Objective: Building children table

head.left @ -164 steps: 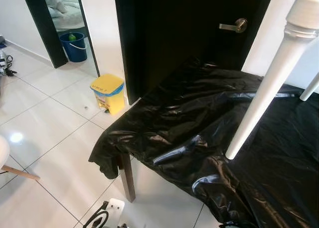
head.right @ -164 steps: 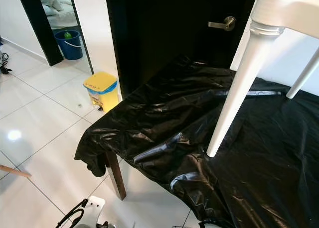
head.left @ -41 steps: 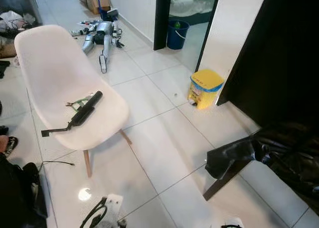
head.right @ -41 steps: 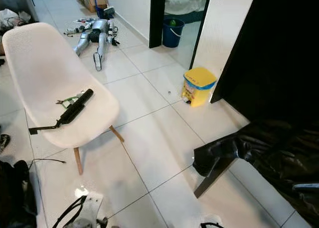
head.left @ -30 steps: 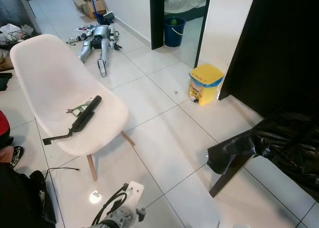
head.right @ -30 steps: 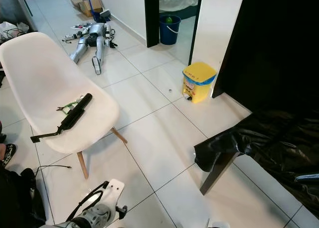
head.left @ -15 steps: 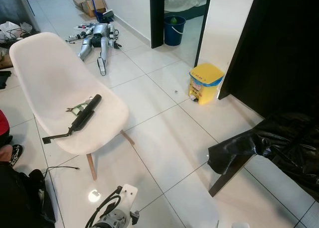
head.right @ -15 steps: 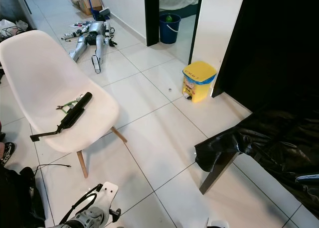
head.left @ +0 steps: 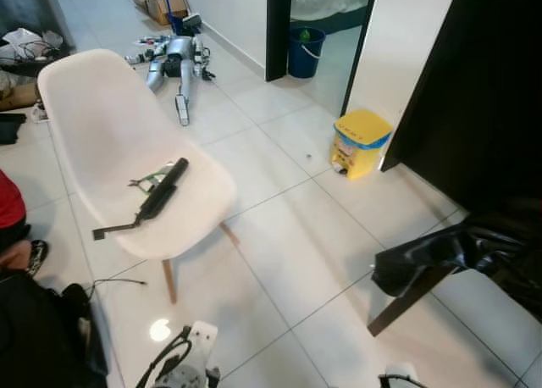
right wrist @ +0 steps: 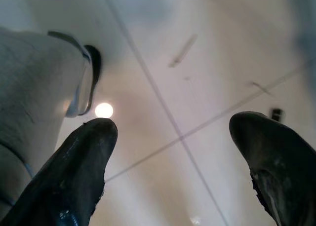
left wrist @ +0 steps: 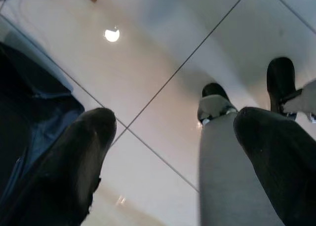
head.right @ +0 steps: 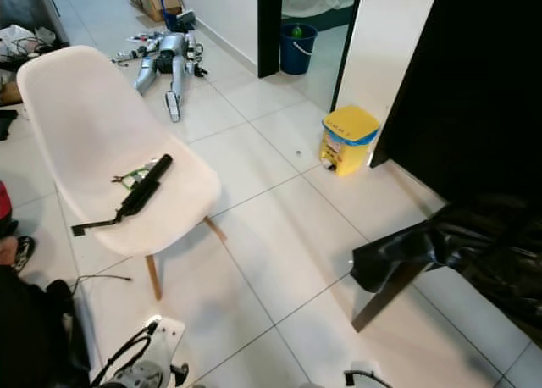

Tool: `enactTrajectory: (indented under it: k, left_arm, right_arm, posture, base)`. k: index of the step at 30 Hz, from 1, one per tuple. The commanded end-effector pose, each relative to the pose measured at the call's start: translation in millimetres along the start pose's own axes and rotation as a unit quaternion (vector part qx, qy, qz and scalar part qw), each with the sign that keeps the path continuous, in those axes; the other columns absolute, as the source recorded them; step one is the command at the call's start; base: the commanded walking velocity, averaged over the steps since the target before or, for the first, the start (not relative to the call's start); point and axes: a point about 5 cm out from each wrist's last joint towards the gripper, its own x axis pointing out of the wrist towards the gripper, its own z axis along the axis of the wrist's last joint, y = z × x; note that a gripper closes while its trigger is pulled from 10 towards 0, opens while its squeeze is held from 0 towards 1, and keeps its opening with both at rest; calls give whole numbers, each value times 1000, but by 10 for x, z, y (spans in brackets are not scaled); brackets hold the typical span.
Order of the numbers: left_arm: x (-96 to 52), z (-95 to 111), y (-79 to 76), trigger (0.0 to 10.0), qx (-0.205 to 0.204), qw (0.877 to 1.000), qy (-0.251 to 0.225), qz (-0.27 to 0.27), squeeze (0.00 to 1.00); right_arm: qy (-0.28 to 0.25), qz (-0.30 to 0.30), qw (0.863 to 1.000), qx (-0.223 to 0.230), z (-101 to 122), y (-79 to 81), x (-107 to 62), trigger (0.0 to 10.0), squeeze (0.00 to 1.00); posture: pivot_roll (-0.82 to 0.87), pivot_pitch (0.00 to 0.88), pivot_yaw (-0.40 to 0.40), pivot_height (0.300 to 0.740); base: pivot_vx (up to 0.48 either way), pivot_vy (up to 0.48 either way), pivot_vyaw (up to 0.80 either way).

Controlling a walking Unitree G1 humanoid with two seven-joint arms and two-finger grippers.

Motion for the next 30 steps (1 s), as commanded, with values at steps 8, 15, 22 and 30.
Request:
enactTrajectory:
  k: [8, 15, 22, 30]
  left_arm:
    - [-7, -90, 4, 10000, 20, 1000, 13, -5, 0]
    - [-8, -101, 4, 10000, 24, 1000, 14, -7, 0]
    - [-9, -100, 12, 10000, 28, 999, 15, -7, 0]
    - [-10, -98, 21, 10000, 35, 999, 13, -13, 0]
  right_arm:
    - [10, 12, 1000, -1, -60, 54, -14, 10000, 0]
    - [14, 10, 1000, -1, -81, 37, -17, 10000, 0]
    - [16, 14, 1000, 1, -82, 42, -17, 10000, 0]
    - [14, 12, 1000, 8, -50, 58, -10, 10000, 0]
  posture:
    - [17, 0, 9, 740]
    - [19, 0, 3, 740]
    - [23, 0, -1, 740]
    - [-2, 0, 13, 740]
  base:
    - [0, 0, 0]
    - [0, 0, 0]
    - [0, 0, 0]
    - [0, 0, 0]
